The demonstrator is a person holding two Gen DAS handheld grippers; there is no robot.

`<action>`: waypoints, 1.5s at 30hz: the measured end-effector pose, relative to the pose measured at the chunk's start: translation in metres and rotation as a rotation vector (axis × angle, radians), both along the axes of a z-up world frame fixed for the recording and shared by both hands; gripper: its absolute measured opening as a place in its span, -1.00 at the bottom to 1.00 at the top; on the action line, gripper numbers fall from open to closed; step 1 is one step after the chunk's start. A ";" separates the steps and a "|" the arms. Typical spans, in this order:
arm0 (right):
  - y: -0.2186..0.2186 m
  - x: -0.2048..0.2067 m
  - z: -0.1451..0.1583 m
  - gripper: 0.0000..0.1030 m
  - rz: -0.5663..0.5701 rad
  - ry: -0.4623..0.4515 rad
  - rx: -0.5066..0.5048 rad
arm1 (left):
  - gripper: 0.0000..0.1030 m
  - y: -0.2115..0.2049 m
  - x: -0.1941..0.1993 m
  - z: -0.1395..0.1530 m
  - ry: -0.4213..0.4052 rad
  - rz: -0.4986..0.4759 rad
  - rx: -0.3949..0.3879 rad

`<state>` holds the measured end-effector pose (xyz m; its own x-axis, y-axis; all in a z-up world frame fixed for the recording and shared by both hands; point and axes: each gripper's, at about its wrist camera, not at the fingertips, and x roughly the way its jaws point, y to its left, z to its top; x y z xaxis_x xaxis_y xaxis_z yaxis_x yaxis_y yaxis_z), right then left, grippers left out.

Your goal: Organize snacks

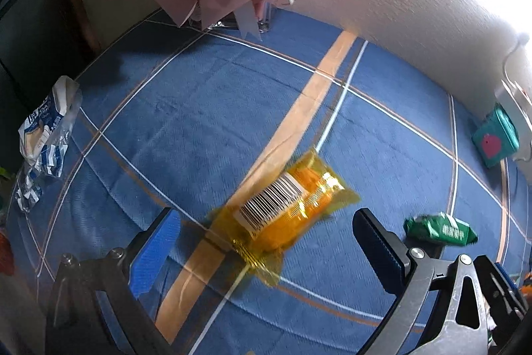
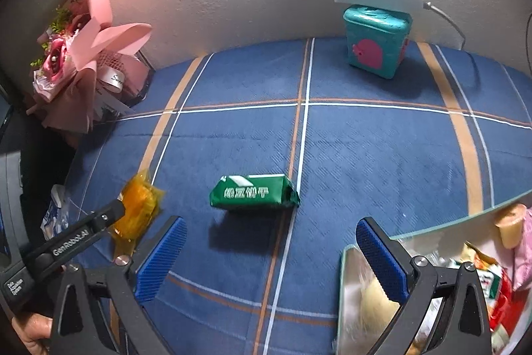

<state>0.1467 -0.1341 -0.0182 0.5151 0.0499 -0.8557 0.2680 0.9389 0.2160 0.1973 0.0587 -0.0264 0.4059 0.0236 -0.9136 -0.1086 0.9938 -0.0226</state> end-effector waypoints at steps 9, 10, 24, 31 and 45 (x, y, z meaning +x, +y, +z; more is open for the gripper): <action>0.002 0.019 -0.027 1.00 0.018 0.015 0.030 | 1.00 -0.004 0.007 -0.012 0.026 -0.003 -0.021; 0.002 0.021 -0.028 1.00 0.021 0.015 0.034 | 1.00 -0.005 0.007 -0.012 0.026 -0.007 -0.020; 0.019 0.038 -0.044 1.00 0.052 0.018 -0.031 | 1.00 -0.019 0.011 -0.019 -0.001 -0.059 0.067; 0.026 0.047 -0.050 0.75 0.049 0.003 -0.055 | 0.87 -0.028 0.014 -0.028 0.002 -0.090 0.078; 0.021 0.045 -0.049 0.44 0.040 -0.005 -0.062 | -0.21 -0.034 0.013 -0.026 -0.015 -0.123 0.056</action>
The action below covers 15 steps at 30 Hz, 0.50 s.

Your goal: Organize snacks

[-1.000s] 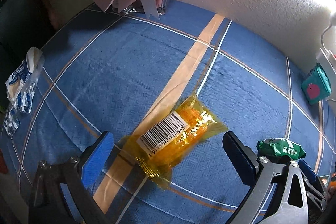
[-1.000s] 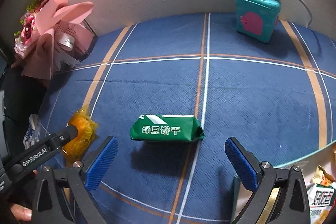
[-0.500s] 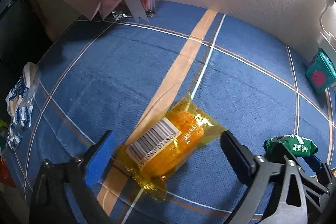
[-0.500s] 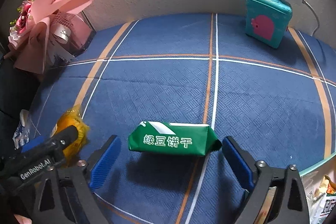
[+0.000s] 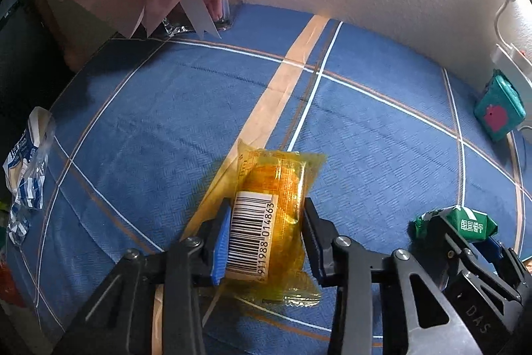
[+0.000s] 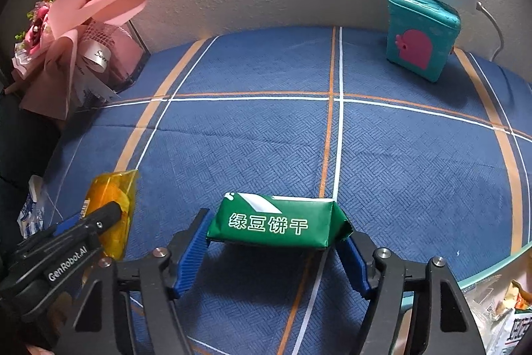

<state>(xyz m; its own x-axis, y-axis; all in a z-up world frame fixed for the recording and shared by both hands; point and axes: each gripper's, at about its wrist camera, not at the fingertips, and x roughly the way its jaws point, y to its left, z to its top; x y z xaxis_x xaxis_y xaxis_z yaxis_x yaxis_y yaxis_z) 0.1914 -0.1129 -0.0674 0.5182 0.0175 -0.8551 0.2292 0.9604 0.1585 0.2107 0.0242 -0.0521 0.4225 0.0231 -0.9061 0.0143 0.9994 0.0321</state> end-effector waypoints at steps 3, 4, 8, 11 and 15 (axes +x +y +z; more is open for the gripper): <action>-0.002 -0.001 0.002 0.43 -0.010 -0.001 0.012 | -0.22 0.003 0.000 0.003 0.001 0.011 -0.040; -0.003 -0.002 0.003 0.43 -0.012 -0.003 0.014 | -0.22 0.004 0.000 0.004 0.000 0.017 -0.052; -0.005 -0.005 0.013 0.43 -0.018 -0.018 0.018 | -0.22 0.005 -0.001 0.013 -0.016 0.029 -0.065; -0.008 -0.009 0.021 0.43 -0.028 -0.022 0.017 | -0.22 0.005 -0.003 0.023 -0.033 0.028 -0.079; -0.010 -0.011 0.027 0.43 -0.039 -0.013 0.011 | -0.22 0.001 -0.006 0.037 -0.054 0.021 -0.077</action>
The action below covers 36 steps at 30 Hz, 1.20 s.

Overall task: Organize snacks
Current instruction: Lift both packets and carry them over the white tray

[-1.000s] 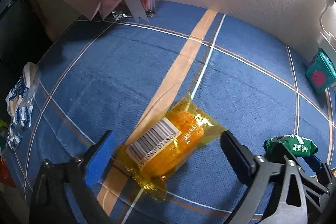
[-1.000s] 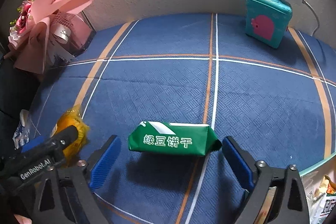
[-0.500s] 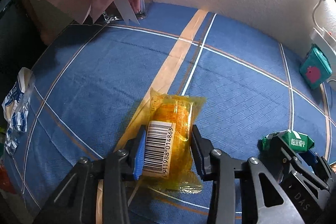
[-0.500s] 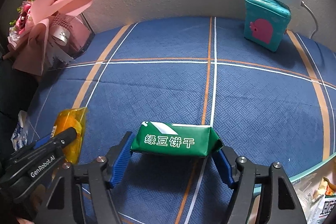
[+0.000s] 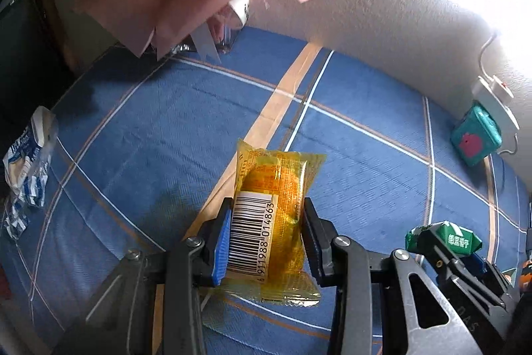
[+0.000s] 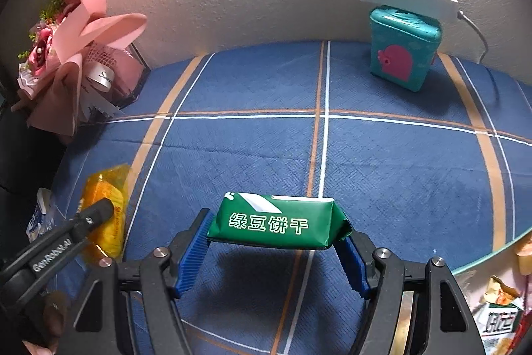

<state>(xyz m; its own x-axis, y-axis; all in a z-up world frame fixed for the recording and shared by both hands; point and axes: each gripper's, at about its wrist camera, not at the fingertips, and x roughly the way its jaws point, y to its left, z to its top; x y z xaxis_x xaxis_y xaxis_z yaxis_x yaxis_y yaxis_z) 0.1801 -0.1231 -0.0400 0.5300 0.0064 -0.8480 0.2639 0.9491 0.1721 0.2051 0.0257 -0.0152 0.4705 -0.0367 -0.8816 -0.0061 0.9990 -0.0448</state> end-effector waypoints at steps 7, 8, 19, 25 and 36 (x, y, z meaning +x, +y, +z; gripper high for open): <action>-0.004 -0.009 0.008 0.43 -0.011 0.028 0.003 | -0.22 -0.006 -0.009 0.020 -0.026 -0.023 -0.004; -0.005 -0.012 0.011 0.43 -0.013 0.031 0.005 | -0.22 -0.008 -0.010 0.023 -0.031 -0.025 0.001; -0.013 -0.041 0.040 0.43 -0.034 0.033 0.005 | -0.22 -0.017 -0.031 0.046 -0.054 -0.050 -0.021; -0.018 -0.059 0.059 0.43 -0.043 0.020 -0.005 | -0.22 -0.025 -0.044 0.059 -0.074 -0.062 -0.021; -0.024 -0.090 0.081 0.43 -0.070 0.002 -0.014 | -0.22 -0.039 -0.069 0.071 -0.091 -0.100 -0.022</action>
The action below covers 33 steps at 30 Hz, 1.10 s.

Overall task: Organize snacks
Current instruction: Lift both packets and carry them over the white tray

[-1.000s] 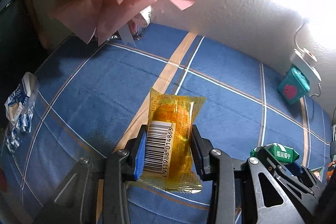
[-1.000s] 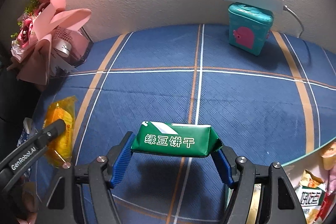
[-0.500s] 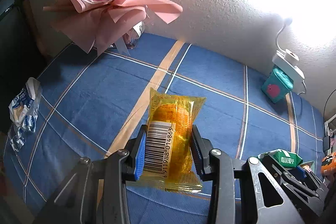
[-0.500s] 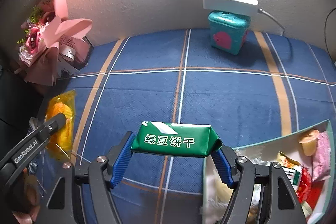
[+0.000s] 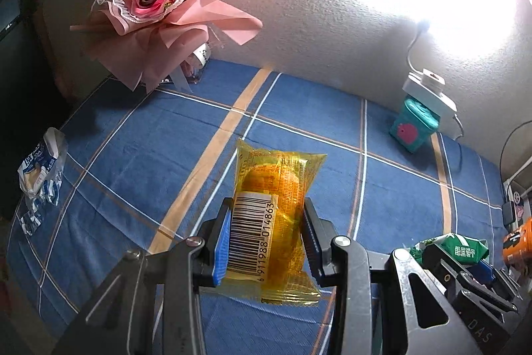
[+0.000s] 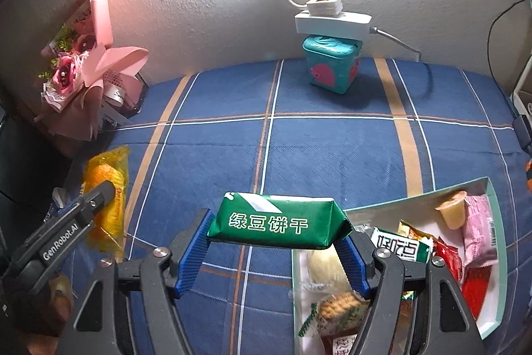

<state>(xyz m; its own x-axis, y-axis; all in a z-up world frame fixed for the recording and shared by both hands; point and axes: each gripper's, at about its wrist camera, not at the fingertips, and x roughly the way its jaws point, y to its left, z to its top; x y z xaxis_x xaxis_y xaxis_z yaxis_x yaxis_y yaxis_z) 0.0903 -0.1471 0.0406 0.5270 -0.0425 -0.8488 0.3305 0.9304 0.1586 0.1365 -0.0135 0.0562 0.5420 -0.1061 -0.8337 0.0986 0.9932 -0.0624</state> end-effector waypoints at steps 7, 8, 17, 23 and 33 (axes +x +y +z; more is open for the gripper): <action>-0.002 -0.018 0.004 0.43 -0.012 -0.010 0.011 | -0.22 -0.009 -0.017 -0.005 0.010 -0.024 0.010; -0.003 -0.022 0.003 0.43 -0.014 -0.010 0.011 | -0.22 -0.010 -0.020 -0.006 0.014 -0.025 0.008; -0.014 -0.052 -0.003 0.43 -0.046 0.016 0.010 | -0.22 -0.019 -0.040 -0.013 0.030 -0.047 0.012; -0.023 -0.074 -0.005 0.43 -0.074 0.026 0.017 | -0.22 -0.037 -0.057 -0.011 0.020 -0.099 0.028; -0.057 -0.109 -0.001 0.43 -0.134 0.019 0.007 | -0.22 -0.079 -0.088 -0.001 -0.008 -0.246 0.031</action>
<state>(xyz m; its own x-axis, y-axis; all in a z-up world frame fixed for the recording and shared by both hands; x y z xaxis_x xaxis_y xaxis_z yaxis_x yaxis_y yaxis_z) -0.0188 -0.2037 0.0400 0.5005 -0.1052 -0.8593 0.4548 0.8765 0.1577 0.0488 -0.0924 0.0554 0.5098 -0.2101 -0.8342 0.3382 0.9406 -0.0302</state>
